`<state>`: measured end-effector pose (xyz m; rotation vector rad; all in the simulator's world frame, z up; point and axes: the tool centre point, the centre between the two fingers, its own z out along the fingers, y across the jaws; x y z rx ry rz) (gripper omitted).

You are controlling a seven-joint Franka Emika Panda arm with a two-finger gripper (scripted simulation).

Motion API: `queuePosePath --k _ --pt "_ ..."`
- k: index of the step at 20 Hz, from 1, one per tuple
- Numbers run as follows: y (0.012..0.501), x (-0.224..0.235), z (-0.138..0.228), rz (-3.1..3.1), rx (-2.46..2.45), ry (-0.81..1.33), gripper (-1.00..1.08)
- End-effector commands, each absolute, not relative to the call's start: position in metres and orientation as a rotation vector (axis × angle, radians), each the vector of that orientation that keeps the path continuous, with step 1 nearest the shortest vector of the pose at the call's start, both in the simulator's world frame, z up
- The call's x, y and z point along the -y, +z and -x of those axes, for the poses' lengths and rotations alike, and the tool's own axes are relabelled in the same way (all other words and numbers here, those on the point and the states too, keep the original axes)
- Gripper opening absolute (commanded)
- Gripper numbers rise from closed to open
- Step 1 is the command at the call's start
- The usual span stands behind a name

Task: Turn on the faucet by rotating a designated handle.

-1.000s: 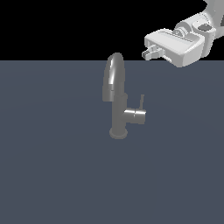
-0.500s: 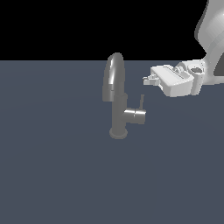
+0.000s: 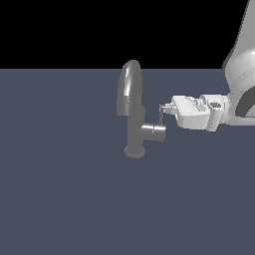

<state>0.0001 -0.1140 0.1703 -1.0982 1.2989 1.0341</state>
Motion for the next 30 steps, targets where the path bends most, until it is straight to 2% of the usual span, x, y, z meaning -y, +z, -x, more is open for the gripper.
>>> queuePosePath --k 1,10,26,30 --pt "0.164 0.113 0.000 1.062 -1.306 1.040 -1.00" --pt "0.160 0.111 0.000 1.042 -1.309 1.045 -1.00" --pt "0.171 0.099 0.049 1.041 -1.309 1.044 -1.00" --pt "0.165 0.098 0.050 1.044 -1.310 1.038 -1.00"
